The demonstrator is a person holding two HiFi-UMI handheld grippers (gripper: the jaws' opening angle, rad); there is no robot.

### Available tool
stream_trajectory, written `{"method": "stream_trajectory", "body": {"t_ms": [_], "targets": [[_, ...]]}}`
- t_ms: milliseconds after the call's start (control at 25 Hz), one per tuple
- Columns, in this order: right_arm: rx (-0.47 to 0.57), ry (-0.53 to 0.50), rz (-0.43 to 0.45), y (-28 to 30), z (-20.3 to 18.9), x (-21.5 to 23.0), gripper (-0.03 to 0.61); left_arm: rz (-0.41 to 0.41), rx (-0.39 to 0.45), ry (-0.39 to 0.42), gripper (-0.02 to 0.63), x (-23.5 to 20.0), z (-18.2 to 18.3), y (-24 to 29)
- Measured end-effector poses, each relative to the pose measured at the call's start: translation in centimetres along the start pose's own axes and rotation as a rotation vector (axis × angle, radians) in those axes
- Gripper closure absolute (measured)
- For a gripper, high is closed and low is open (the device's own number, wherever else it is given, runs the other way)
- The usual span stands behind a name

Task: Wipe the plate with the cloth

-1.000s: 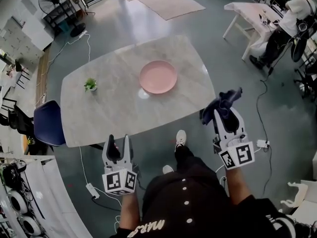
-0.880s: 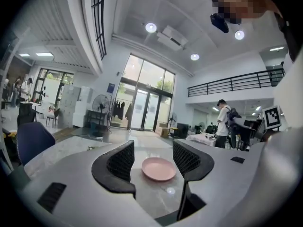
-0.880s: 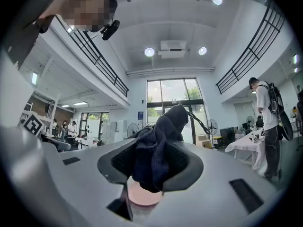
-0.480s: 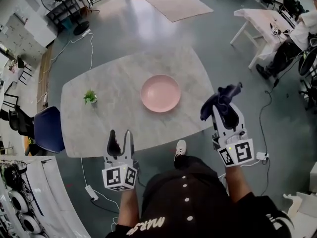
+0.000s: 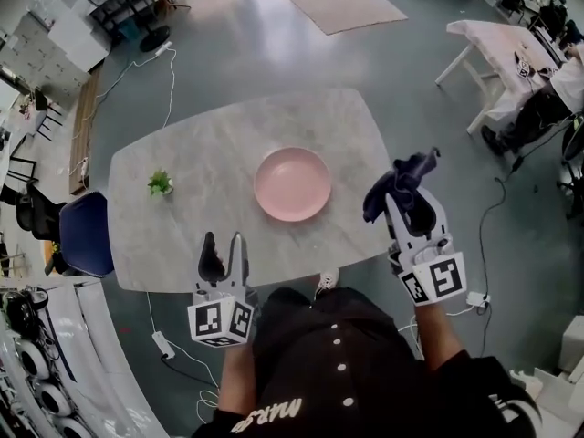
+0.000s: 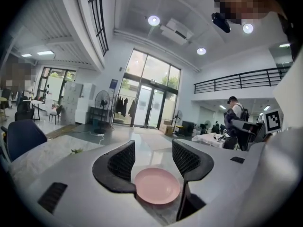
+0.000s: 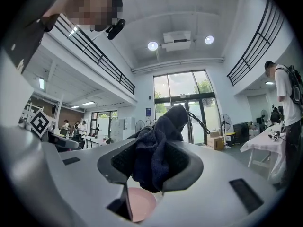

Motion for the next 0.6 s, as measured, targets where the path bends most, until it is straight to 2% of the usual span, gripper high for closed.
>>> {"method": "stream_trajectory", "body": {"t_ms": [320,600], "targets": [[-0.077,-0.036,0.051,5.3,-2.2,-0.3,0.440,-0.012,-0.130,-0.042,0.370,-2.5,-2.2,3.5],[-0.167,-0.136,0.101,12.3,-4.3,-1.0,0.440,-0.070,-0.217,-0.063,0.370,-5.6,-2.7,10.7]]}}
Point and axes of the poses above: the fingertips, and each gripper's own axes: y forward along the fingers, x to its right, z out of its top, the point moved 10 cm from there along -y, backward along the fingers, and after that the axes turned 11 degrees about -x, right-handed, at the moved point
